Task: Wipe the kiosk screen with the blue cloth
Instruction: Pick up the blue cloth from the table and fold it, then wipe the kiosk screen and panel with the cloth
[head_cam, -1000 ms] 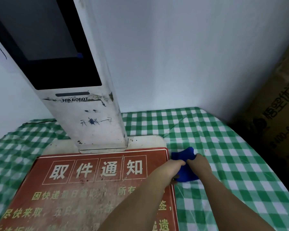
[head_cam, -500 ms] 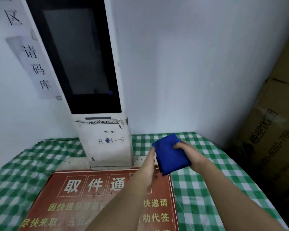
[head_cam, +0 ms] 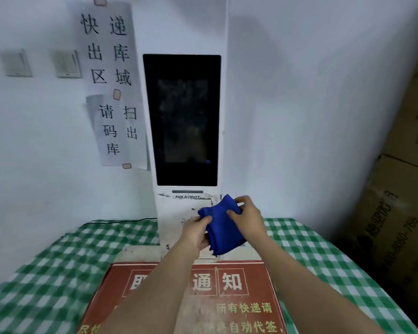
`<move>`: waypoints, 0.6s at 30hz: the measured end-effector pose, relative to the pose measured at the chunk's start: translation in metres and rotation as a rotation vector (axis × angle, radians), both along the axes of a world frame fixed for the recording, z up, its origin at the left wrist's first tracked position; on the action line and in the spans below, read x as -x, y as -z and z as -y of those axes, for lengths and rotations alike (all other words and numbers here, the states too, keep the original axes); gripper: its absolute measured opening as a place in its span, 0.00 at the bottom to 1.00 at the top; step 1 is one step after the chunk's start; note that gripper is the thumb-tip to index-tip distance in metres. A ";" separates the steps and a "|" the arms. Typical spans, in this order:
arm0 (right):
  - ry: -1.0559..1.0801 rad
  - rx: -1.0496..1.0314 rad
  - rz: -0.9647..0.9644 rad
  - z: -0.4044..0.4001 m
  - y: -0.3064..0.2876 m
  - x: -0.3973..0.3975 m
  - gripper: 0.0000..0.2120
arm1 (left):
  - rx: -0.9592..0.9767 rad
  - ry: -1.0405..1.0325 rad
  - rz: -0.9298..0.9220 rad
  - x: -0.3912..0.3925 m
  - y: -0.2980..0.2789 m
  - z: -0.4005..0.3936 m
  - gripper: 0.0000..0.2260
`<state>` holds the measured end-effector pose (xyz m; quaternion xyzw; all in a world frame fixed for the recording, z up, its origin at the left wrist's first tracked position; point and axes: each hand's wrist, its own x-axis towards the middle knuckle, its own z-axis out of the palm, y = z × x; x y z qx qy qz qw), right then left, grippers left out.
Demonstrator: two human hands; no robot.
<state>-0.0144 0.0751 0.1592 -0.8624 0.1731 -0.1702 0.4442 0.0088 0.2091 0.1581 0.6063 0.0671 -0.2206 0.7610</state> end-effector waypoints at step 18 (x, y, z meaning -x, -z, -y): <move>0.048 0.529 0.178 -0.199 -0.068 -0.019 0.09 | -0.066 0.007 0.277 -0.029 -0.085 -0.160 0.07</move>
